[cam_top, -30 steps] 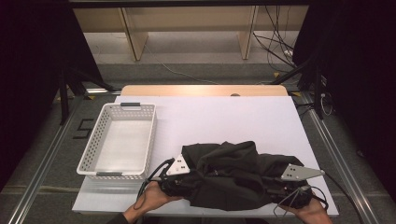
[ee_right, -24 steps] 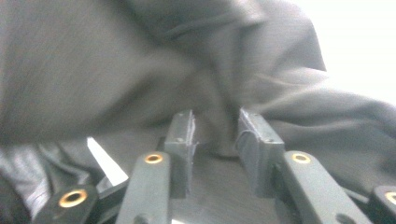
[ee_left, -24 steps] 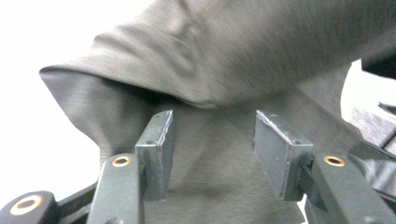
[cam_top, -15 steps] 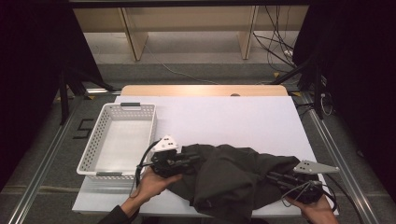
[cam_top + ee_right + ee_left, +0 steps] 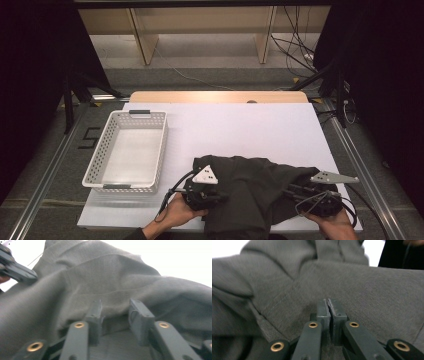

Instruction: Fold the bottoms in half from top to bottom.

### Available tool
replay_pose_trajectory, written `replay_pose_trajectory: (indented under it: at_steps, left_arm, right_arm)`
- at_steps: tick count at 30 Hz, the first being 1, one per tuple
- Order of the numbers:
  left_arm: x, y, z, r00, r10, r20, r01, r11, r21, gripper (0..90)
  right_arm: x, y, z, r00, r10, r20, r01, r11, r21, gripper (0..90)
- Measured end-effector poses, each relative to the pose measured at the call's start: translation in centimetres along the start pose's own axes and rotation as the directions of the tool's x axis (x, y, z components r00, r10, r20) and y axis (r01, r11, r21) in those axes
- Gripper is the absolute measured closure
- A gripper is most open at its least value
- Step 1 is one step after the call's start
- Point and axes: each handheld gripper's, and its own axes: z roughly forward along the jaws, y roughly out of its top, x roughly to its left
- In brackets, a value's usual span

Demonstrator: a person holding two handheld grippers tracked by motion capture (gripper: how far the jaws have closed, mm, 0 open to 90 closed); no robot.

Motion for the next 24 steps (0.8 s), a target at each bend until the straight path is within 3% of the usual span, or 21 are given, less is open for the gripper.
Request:
replay_pose_trajectory:
  at_steps: [3,5,7,11,14,17,20,24]
  left_arm:
    - [0.0,0.1,-0.4,1.0000,-0.008,-0.005,0.008,1.0000,-0.005,81.6]
    - [0.1,0.4,-1.0,0.9989,-0.025,-0.040,0.024,0.9994,-0.025,71.1]
    - [0.5,0.6,-1.6,0.9959,-0.062,-0.065,0.059,0.9973,-0.044,66.1]
    - [1.9,0.8,-2.6,0.9784,-0.170,-0.118,0.165,0.9849,-0.052,50.2]
    - [2.7,0.6,-3.0,0.9645,-0.222,-0.142,0.218,0.9749,-0.046,43.6]
    - [3.0,0.5,-2.9,0.9579,-0.249,-0.143,0.247,0.9685,-0.030,39.0]
    - [2.9,0.4,-2.4,0.9587,-0.249,-0.137,0.250,0.9682,-0.012,37.1]
    - [2.6,0.4,-2.1,0.9591,-0.258,-0.117,0.259,0.9657,0.000,36.6]
  right_arm:
    - [0.8,0.0,0.5,0.9992,0.039,0.005,-0.040,0.999,0.029,48.7]
    - [1.4,-0.1,0.9,0.9978,0.066,0.008,-0.067,0.996,0.057,42.9]
    - [1.8,-0.3,1.2,0.9967,0.080,0.014,-0.081,0.993,0.081,39.2]
    - [2.4,-0.6,1.9,0.9924,0.122,-0.018,-0.119,0.985,0.126,35.3]
    - [2.9,-0.8,2.7,0.9888,0.136,-0.060,-0.126,0.980,0.157,32.8]
    - [3.6,-0.5,3.5,0.9890,0.125,-0.078,-0.110,0.979,0.174,33.4]
    - [4.1,-0.1,4.1,0.9942,0.096,-0.049,-0.086,0.983,0.163,52.9]
    - [3.5,0.7,3.9,0.9967,0.081,-0.007,-0.080,0.991,0.107,84.0]
